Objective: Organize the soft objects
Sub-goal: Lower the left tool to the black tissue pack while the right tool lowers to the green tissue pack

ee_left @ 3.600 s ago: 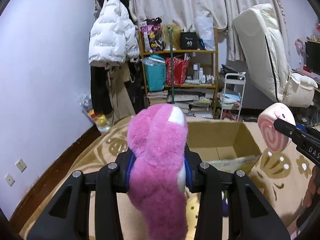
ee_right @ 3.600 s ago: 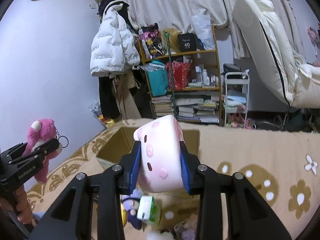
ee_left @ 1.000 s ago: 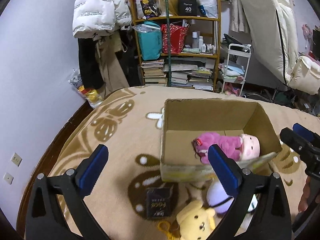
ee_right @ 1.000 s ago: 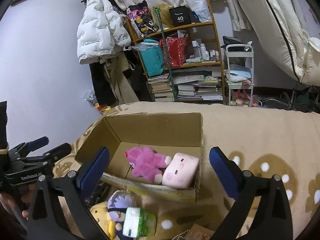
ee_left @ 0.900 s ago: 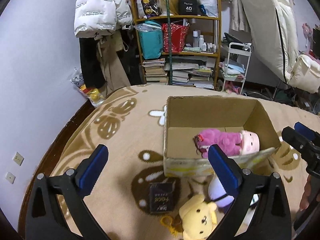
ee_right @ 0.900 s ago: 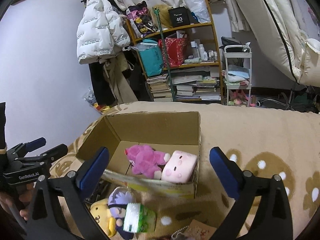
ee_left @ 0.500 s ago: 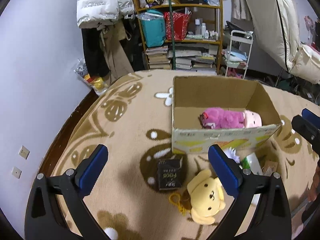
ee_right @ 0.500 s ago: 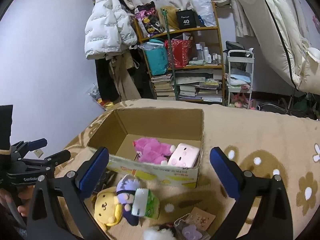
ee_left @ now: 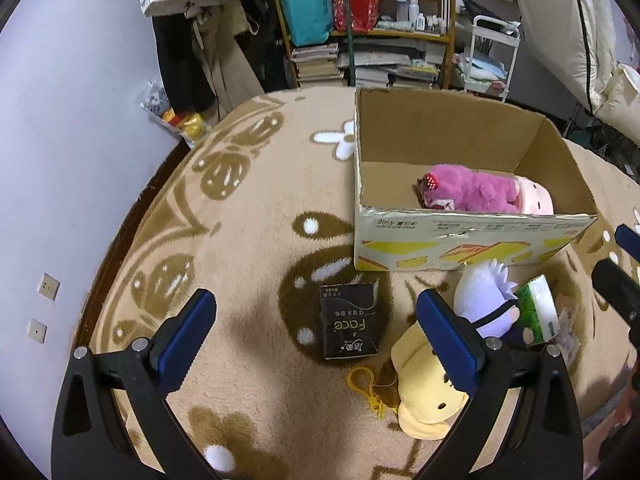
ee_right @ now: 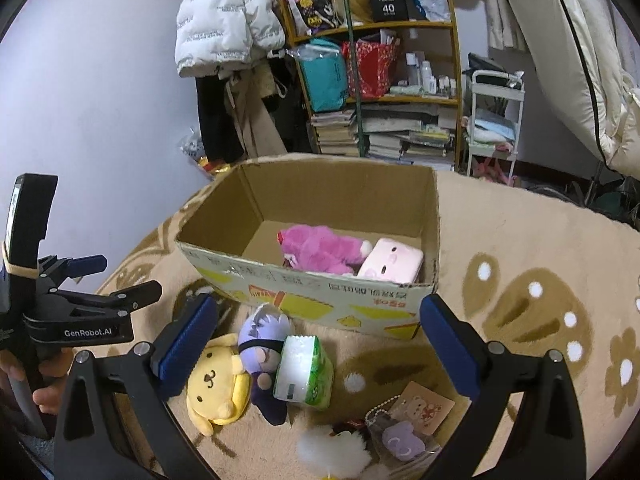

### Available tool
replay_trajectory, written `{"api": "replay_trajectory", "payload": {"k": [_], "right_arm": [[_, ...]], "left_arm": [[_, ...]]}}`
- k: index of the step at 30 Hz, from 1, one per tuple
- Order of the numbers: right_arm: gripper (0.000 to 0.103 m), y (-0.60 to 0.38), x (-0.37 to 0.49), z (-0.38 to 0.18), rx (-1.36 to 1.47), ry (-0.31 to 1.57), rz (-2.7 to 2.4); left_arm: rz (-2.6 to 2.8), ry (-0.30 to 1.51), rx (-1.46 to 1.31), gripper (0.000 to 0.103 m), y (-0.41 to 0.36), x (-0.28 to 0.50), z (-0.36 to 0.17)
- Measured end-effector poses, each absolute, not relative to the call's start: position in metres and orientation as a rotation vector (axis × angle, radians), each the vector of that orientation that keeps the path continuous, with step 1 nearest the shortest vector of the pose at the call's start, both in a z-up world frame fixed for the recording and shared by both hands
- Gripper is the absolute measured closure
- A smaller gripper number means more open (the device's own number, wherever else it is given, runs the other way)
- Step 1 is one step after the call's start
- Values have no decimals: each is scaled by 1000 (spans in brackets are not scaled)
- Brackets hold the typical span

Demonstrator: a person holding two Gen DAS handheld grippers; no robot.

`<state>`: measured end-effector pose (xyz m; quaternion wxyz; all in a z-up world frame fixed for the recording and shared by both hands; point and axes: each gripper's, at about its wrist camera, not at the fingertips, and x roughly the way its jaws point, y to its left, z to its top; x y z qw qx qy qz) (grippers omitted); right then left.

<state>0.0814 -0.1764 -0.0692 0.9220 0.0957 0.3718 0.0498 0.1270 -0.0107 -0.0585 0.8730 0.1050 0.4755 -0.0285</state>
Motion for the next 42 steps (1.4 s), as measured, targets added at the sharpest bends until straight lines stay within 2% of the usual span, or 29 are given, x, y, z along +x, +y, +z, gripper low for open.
{"api": "replay_trajectory", "payload": {"k": [23,25,26,29,33,36,42], "right_arm": [[0,-173,109,-111,213,947,86],[7,-172,109,-113,218,964,96],[14,-171,109,-115,220,976,104],[22,-170,110,-120,221,1001,114],[41,-168,111,-124,214,1033,129],[49,-167,110,-124,221,1035,148],[55,-170,111,-124,241,1030,142]], "left_arm": [[-50,1170,203,4,-10,169,-113],[-50,1182,205,4,-11,171,-117],[-51,1188,203,4,-11,172,-119],[-52,1206,195,4,-10,175,-124],[-59,1231,181,4,-9,178,-131],[-66,1242,178,4,-10,179,-136],[-66,1269,179,4,-12,180,-146]]}}
